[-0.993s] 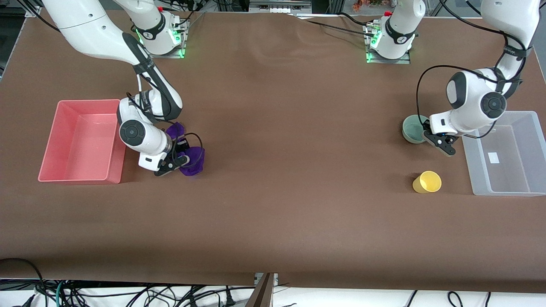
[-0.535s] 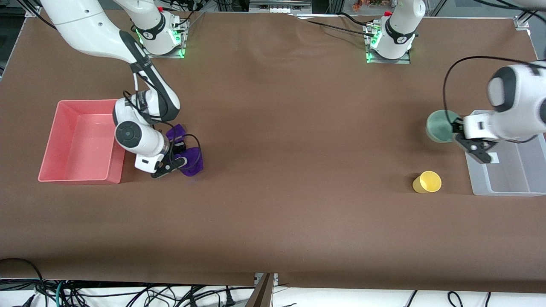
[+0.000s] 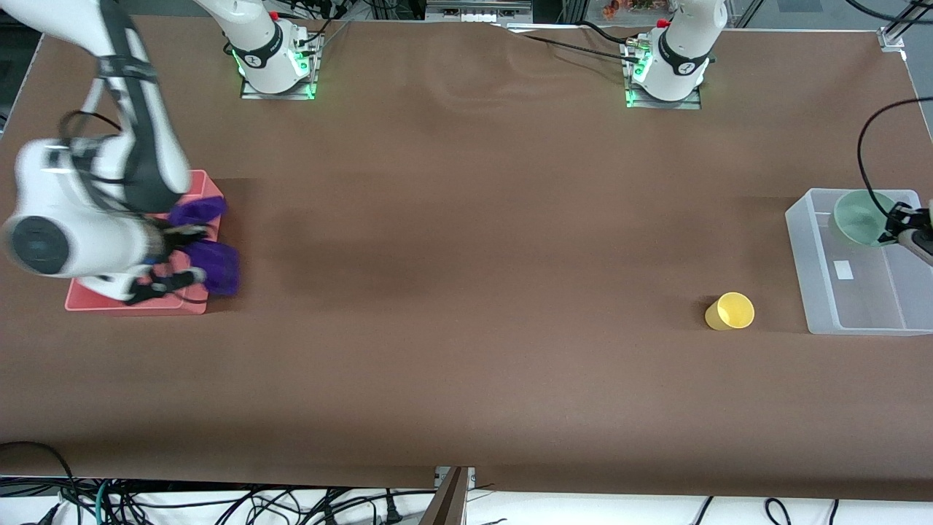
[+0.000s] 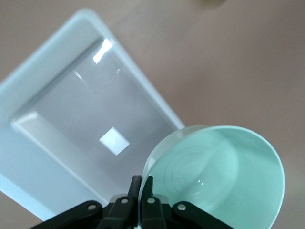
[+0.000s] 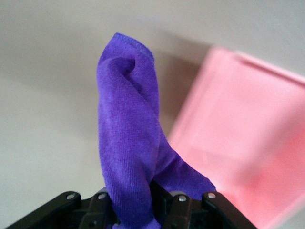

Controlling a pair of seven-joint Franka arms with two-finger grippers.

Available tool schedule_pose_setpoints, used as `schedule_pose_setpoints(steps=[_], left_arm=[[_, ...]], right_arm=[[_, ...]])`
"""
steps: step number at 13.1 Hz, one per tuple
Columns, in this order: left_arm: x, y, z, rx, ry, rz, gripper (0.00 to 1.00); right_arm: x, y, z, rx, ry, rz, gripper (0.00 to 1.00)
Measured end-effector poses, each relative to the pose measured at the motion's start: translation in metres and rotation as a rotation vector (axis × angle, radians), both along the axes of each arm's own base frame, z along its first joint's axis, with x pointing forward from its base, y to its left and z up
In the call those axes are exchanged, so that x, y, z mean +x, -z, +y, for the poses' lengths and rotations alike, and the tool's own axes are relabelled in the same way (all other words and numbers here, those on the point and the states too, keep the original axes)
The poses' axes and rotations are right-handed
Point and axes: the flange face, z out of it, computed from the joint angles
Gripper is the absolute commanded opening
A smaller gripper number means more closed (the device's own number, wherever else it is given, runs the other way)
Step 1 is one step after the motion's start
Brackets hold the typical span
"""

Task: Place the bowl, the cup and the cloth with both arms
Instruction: 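Drop the cloth into the pink bin while the left gripper releases the bowl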

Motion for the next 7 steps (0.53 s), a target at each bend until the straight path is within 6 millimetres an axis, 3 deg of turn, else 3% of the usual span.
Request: schedule_pose_setpoints(steps=[2, 4, 5, 6, 7], left_arm=[[-0.001, 0.053, 0.045, -0.014, -0.040, 0.005, 0.00], [-0.002, 0.109, 0.070, -0.045, -0.086, -0.012, 0.00], [-0.001, 0.130, 0.076, -0.049, -0.098, -0.034, 0.42], [0.001, 0.145, 0.079, -0.048, -0.100, -0.047, 0.98], [0.003, 0.150, 0.078, -0.050, -0.100, -0.053, 1.00]], right_arm=[[-0.008, -0.004, -0.065, 0.007, 0.005, 0.028, 0.00], [-0.016, -0.002, -0.108, 0.014, 0.004, 0.046, 0.00], [-0.020, 0.003, -0.121, 0.013, 0.008, 0.059, 0.00], [-0.022, 0.012, -0.129, 0.011, 0.016, 0.072, 0.00], [-0.023, 0.024, -0.134, 0.007, 0.021, 0.079, 0.00]])
